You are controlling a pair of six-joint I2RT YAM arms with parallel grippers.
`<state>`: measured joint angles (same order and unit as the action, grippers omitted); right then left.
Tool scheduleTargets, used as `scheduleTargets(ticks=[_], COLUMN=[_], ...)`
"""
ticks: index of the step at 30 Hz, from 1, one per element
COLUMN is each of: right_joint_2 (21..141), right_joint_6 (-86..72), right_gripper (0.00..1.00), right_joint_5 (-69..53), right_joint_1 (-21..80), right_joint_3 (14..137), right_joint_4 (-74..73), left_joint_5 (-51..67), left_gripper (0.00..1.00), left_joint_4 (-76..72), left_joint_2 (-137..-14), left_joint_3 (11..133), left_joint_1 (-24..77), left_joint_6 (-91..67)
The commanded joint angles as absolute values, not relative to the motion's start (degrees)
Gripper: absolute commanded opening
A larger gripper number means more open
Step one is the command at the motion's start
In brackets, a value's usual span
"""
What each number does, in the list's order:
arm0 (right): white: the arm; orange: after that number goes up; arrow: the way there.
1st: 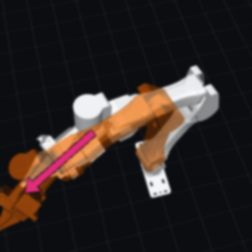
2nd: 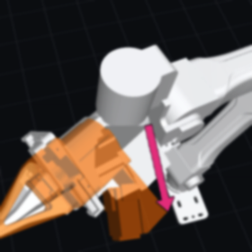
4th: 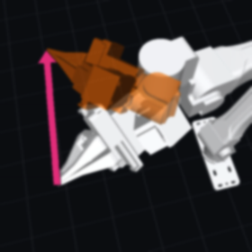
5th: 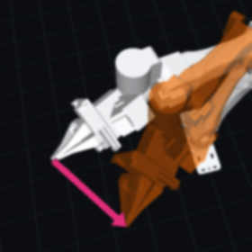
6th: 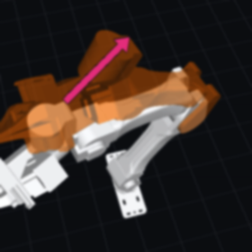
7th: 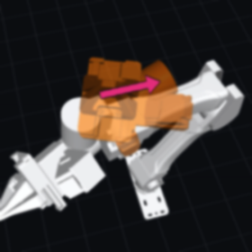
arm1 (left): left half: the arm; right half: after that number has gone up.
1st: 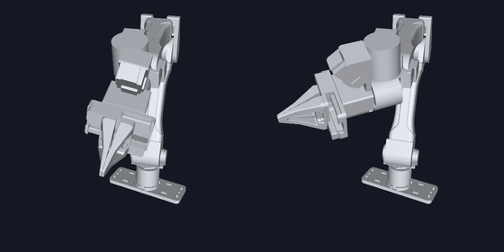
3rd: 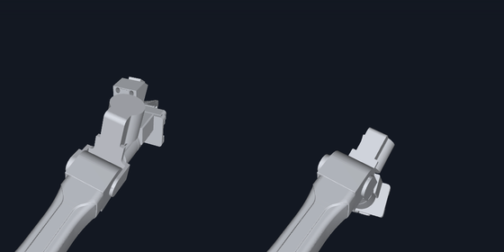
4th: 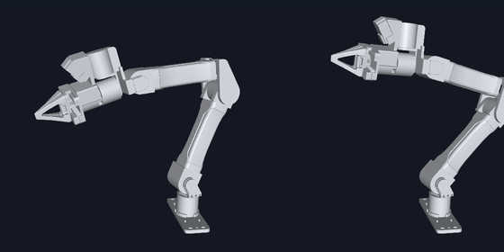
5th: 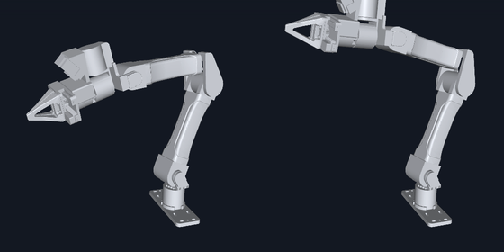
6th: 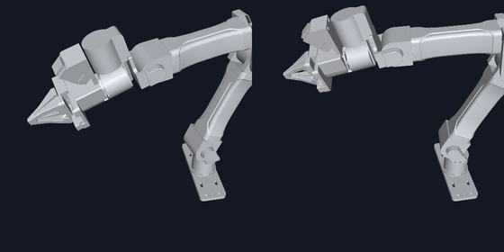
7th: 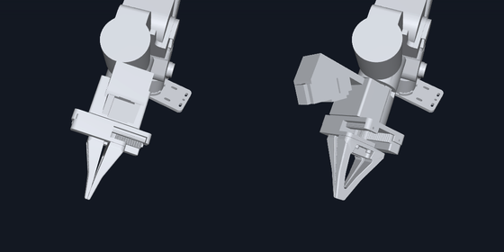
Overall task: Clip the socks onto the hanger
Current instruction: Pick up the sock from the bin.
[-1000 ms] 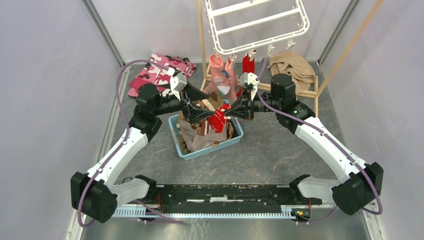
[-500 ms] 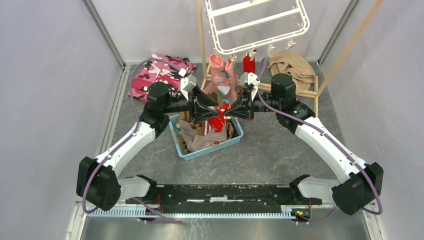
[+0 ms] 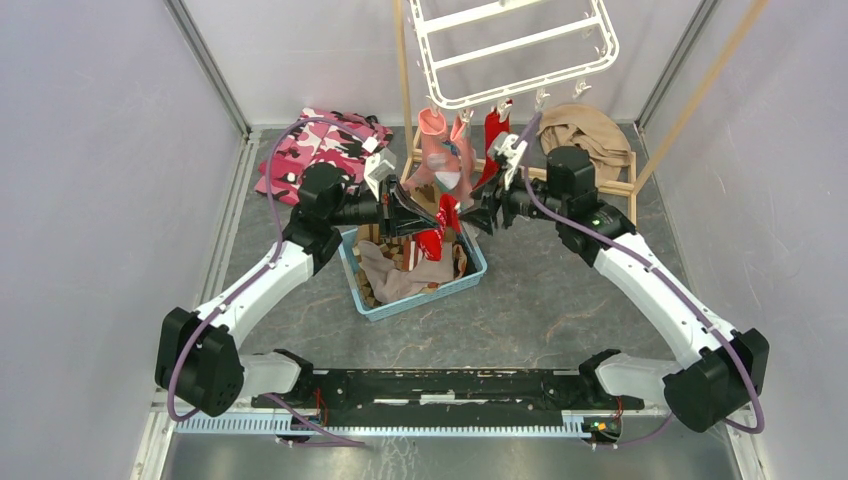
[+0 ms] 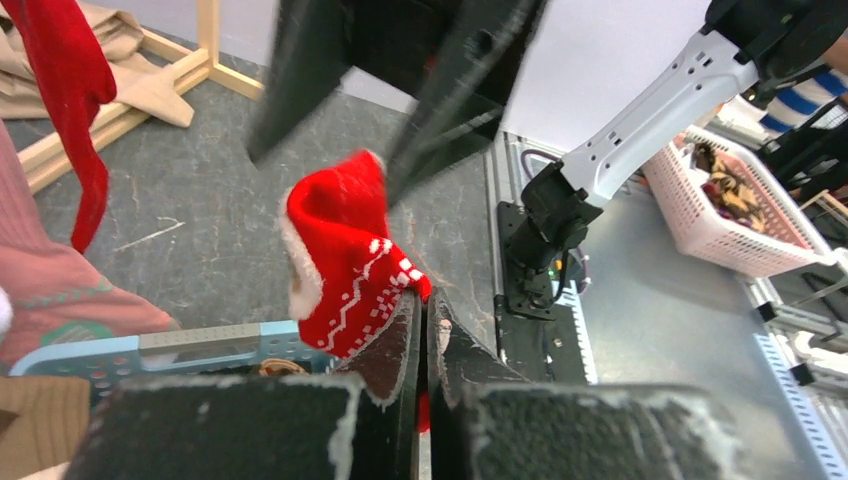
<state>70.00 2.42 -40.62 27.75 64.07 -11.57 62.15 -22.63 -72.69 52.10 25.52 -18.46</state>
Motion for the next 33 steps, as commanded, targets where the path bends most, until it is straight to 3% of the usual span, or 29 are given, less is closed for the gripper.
scheduleTargets(ticks=[1, 4, 10, 15, 33], right_joint_2=[65.5, 64.0, 62.2, 62.9, 66.9], right_joint_6=[-1.5, -1.1, -2.8, -1.6, -6.8], right_gripper=[0.68, 0.73, 0.75, 0.79, 0.77], right_joint_5=[-21.2, -20.6, -36.3, -41.0, -48.2], right_joint_1=[24.1, 23.8, 23.9, 23.9, 23.9], right_joint_3=[64.5, 63.8, 59.4, 59.2, 55.6], right_joint_4=[-10.8, -10.3, -2.3, -3.0, 6.1], left_joint_5=[62.5, 61.0, 61.3, 63.0, 66.8], left_gripper=[0.02, 0.02, 0.02, 0.02, 0.02], left_joint_4=[-25.4, -25.3, -25.2, -25.8, -36.3], left_joint_2=[-72.1, -71.7, -72.0, -72.3, -70.8], left_joint_3=[52.6, 51.9, 52.0, 53.0, 54.6], left_joint_1=[25.6, 25.6, 25.6, 25.6, 25.6], left_joint_6=[-27.1, -29.0, -28.8, -28.5, -31.6])
